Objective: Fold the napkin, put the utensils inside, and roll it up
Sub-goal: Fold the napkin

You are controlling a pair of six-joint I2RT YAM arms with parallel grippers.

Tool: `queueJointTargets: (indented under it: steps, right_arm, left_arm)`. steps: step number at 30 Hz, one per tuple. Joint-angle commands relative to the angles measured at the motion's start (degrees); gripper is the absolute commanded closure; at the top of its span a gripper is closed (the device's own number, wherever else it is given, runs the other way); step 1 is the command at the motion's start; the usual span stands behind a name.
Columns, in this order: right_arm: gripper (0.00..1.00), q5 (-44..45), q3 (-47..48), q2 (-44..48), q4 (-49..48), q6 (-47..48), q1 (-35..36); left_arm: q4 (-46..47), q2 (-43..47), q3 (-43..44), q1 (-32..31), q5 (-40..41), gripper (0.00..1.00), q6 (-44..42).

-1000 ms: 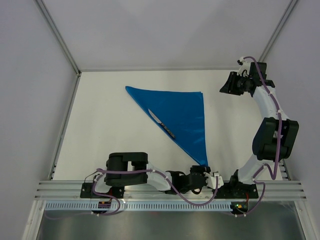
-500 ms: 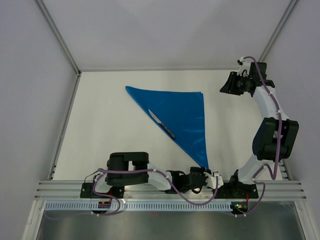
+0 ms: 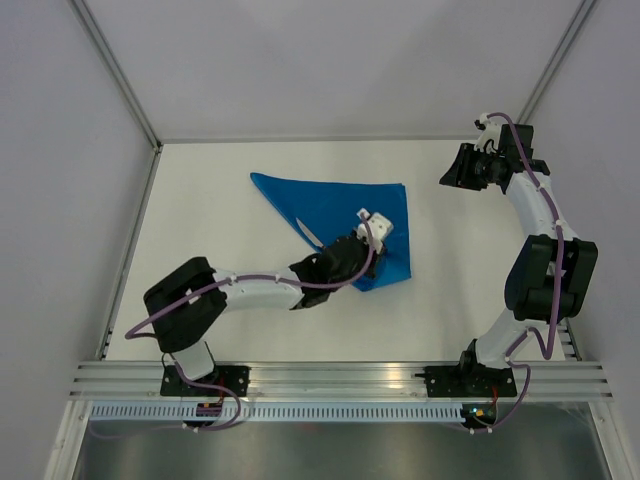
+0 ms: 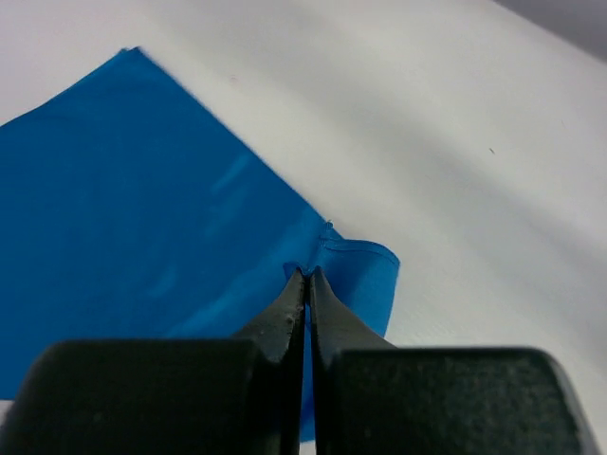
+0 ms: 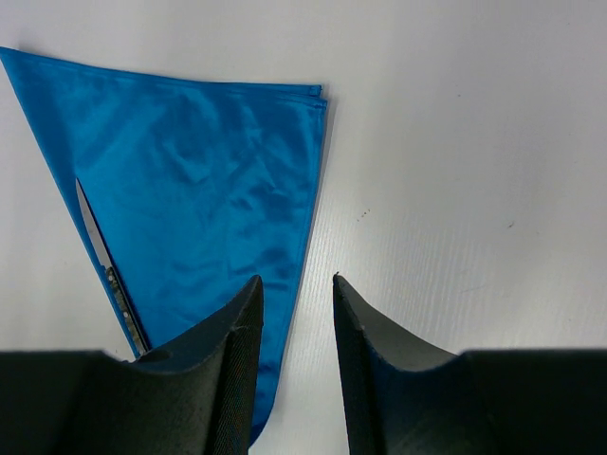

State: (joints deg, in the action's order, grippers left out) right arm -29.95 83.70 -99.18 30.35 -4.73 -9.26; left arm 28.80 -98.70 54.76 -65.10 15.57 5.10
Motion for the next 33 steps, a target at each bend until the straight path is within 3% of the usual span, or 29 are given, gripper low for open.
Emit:
queueJointTargets:
  steps: [1,5,12,33]
  right_arm:
    - [0.59,-0.7,0.3,1.9,-1.5,-0.8,-0.3]
    - [0.59,-1.2,0.4,1.9,-1.5,-0.8,-0.1]
    - [0.59,-1.2,0.4,1.8,-1.2,-0.5,-0.1]
    - [0.59,-0.4,0.6,0.9,-1.0,0.2,1.8]
  left_arm:
    - [-4.8,2.7,-1.2,7.3,-6.6,0.98,15.7]
    - [-7.3,3.6,-2.2,16.2,-9.8,0.98,24.0]
    - [-7.6,3.2,-3.3,28.5,-14.9,0.98,29.0]
    - [-7.9,-2.3,-2.2,39.5,-22.2,0.98,33.3]
